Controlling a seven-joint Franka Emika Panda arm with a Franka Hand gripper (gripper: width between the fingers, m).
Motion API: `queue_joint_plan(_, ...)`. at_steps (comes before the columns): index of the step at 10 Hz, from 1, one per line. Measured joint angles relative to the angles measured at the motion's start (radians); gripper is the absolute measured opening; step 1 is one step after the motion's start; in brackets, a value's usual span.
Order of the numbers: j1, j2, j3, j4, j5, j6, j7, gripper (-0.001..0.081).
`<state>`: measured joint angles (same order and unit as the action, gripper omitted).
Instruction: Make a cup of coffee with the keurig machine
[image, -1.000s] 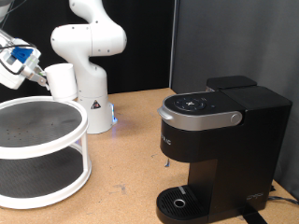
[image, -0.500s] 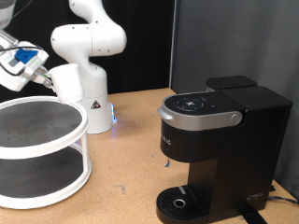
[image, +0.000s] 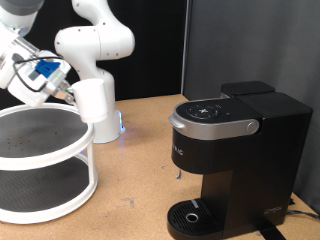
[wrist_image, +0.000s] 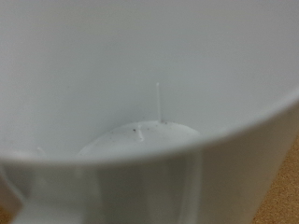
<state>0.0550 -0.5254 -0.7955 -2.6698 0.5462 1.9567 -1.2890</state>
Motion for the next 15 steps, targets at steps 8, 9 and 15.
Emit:
queue_joint_plan(8,0.120,0.091,0.027,0.000,0.139,0.140,0.015,0.0072)
queue_joint_plan(9,0.126,0.091,0.032,0.000,0.159,0.152,0.015,0.0072)
queue_joint_plan(15,0.217,0.147,0.093,0.001,0.262,0.258,0.037,0.0072)
